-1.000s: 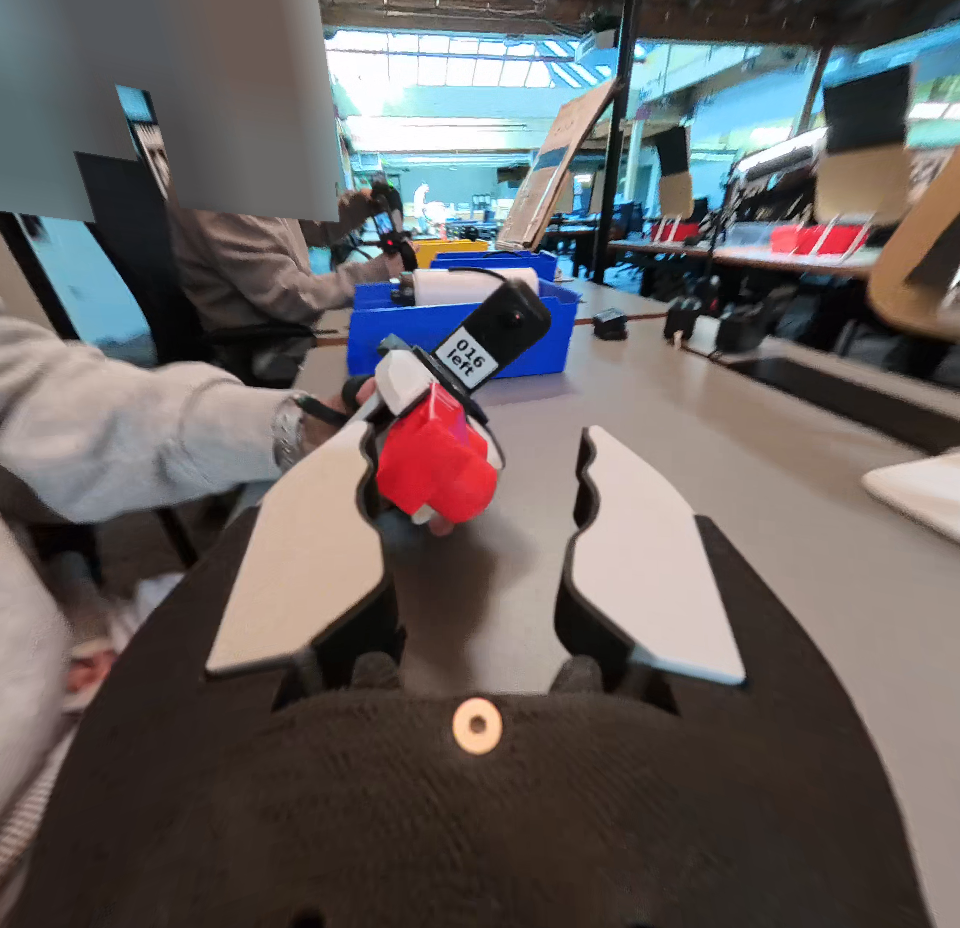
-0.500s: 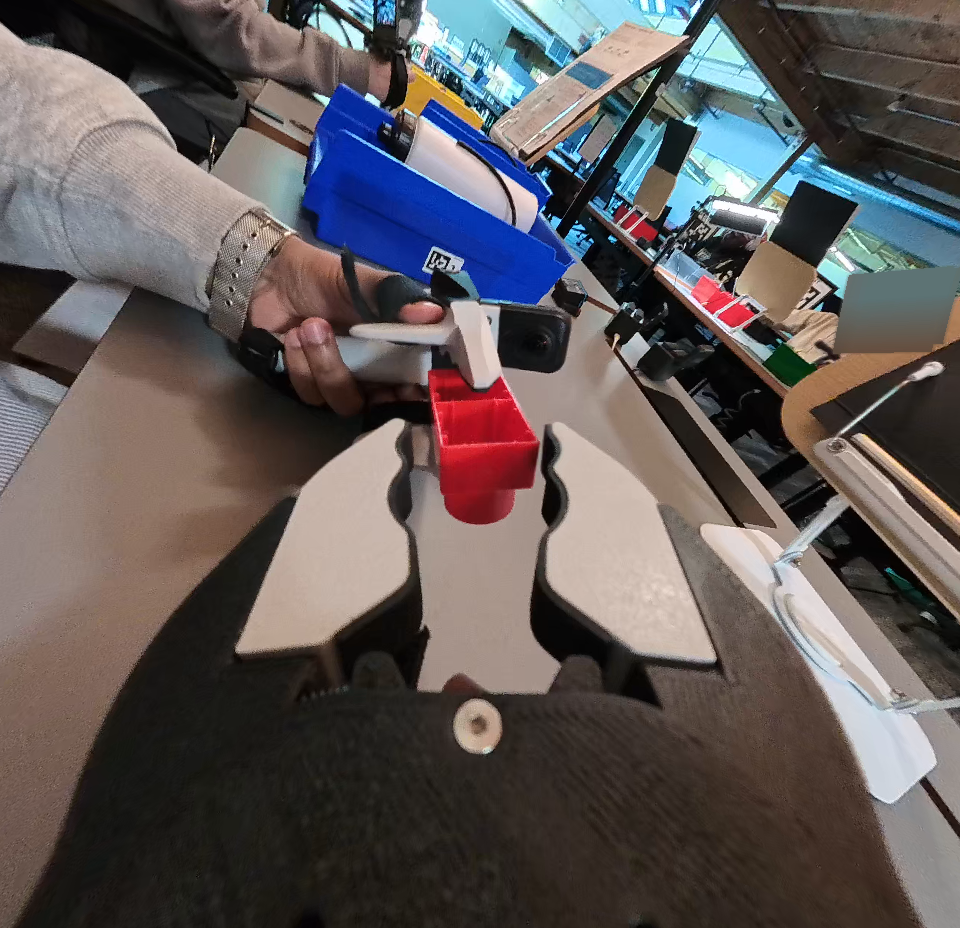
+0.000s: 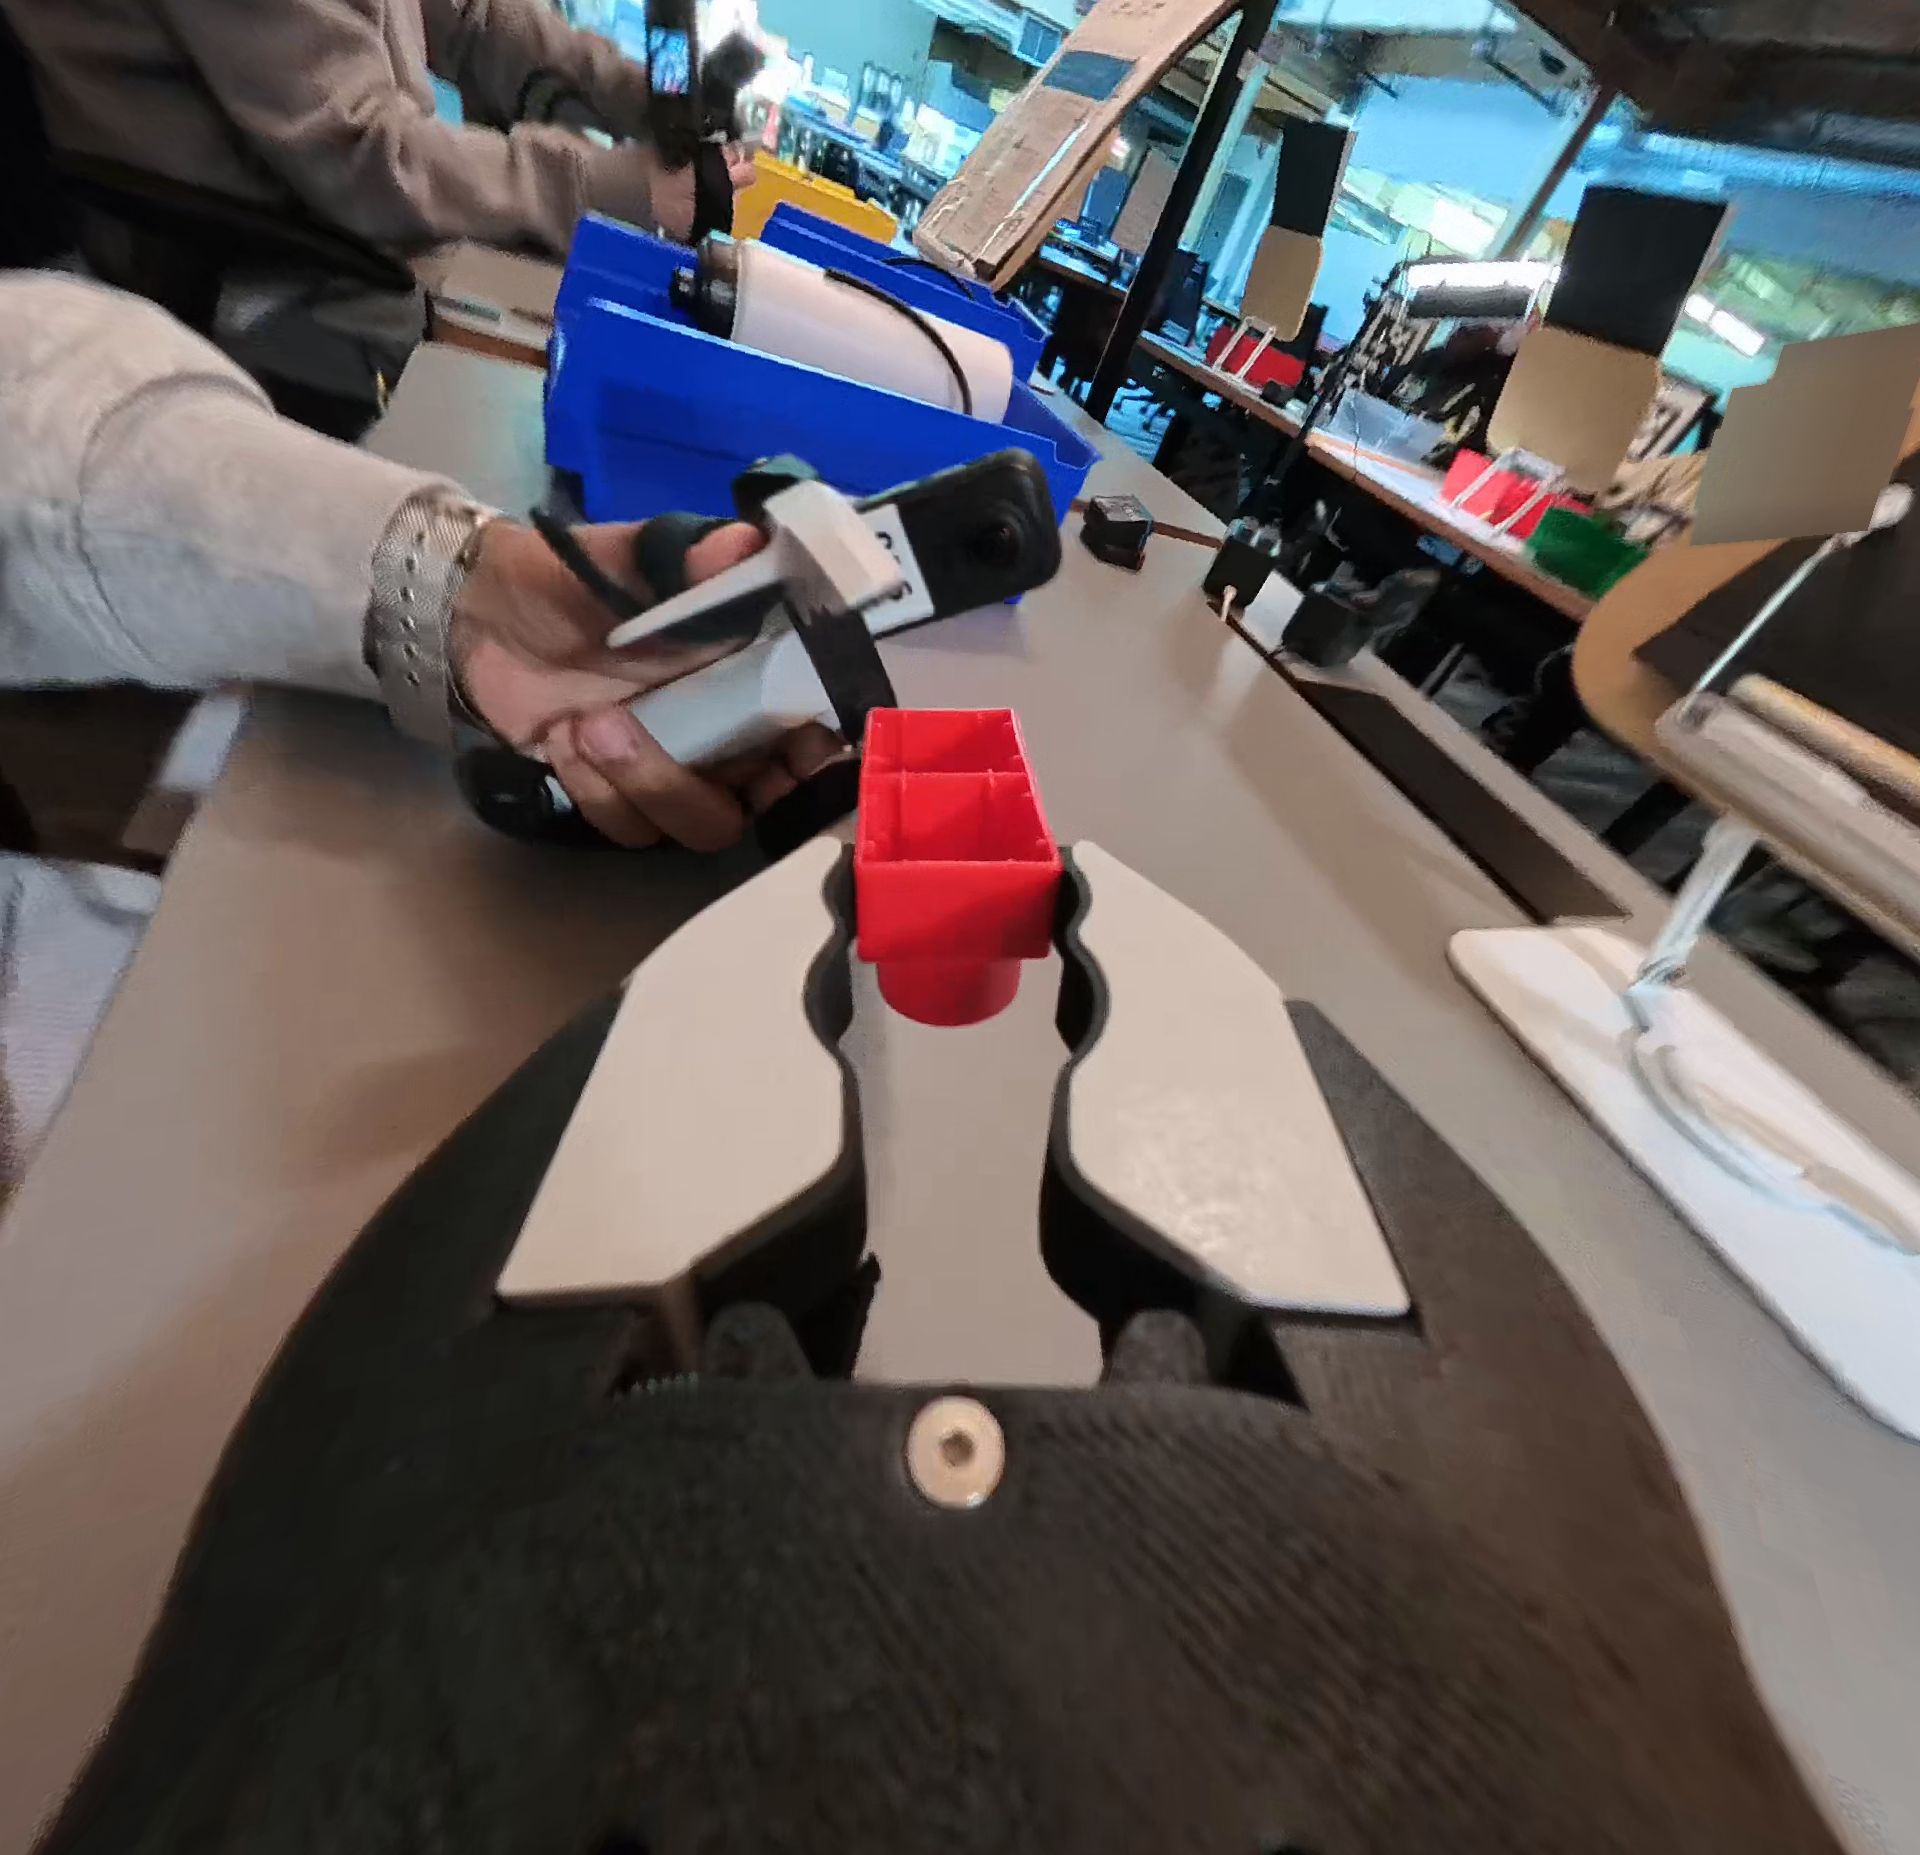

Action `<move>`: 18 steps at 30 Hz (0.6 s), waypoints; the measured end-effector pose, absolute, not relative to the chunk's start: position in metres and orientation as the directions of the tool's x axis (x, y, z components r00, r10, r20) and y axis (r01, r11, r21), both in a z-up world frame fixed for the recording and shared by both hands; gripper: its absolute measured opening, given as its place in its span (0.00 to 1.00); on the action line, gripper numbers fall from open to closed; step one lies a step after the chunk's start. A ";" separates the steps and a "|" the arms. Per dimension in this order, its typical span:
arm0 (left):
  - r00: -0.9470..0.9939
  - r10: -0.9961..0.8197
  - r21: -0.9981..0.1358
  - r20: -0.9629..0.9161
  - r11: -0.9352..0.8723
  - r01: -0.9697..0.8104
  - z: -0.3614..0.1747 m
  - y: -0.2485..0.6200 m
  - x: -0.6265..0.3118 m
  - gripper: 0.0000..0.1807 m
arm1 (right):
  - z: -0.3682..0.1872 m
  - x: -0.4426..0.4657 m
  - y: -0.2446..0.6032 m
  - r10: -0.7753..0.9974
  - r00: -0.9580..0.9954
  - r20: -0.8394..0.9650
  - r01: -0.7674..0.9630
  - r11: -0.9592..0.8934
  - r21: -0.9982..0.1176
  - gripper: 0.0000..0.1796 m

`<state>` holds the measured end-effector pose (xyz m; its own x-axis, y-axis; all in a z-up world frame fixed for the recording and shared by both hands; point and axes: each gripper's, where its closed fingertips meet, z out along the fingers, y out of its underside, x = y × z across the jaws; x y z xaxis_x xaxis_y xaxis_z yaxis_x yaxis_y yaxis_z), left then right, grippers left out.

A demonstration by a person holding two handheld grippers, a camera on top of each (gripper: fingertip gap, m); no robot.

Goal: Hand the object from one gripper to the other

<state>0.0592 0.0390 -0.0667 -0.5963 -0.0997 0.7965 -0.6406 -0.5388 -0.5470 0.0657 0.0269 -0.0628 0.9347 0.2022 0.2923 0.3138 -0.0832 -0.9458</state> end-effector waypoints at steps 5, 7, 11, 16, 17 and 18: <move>-0.684 -0.218 -0.679 0.696 -0.511 -0.527 -0.059 0.037 0.057 0.47 | -0.059 0.066 0.022 0.306 0.935 -0.181 -0.139 -0.155 -0.978 0.20; -0.714 -0.251 -0.724 0.653 -0.484 -0.492 -0.057 0.034 0.054 0.47 | -0.052 0.065 0.019 0.352 0.881 -0.317 -0.279 -0.153 -0.948 0.20; -0.757 -0.290 -0.787 0.586 -0.429 -0.444 -0.056 0.026 0.049 0.43 | -0.052 0.065 0.017 0.369 0.857 -0.358 -0.317 -0.170 -0.933 0.20; -0.777 -0.282 -0.804 0.563 -0.403 -0.437 -0.056 0.022 0.046 0.29 | -0.058 0.055 0.021 0.398 0.823 -0.406 -0.344 -0.220 -0.913 0.20; -0.779 -0.282 -0.807 0.560 -0.398 -0.436 -0.056 0.022 0.045 0.27 | -0.059 0.054 0.021 0.399 0.821 -0.408 -0.343 -0.226 -0.912 0.20; -0.780 -0.287 -0.811 0.556 -0.394 -0.433 -0.057 0.022 0.045 0.26 | -0.060 0.054 0.022 0.399 0.821 -0.409 -0.343 -0.230 -0.911 0.20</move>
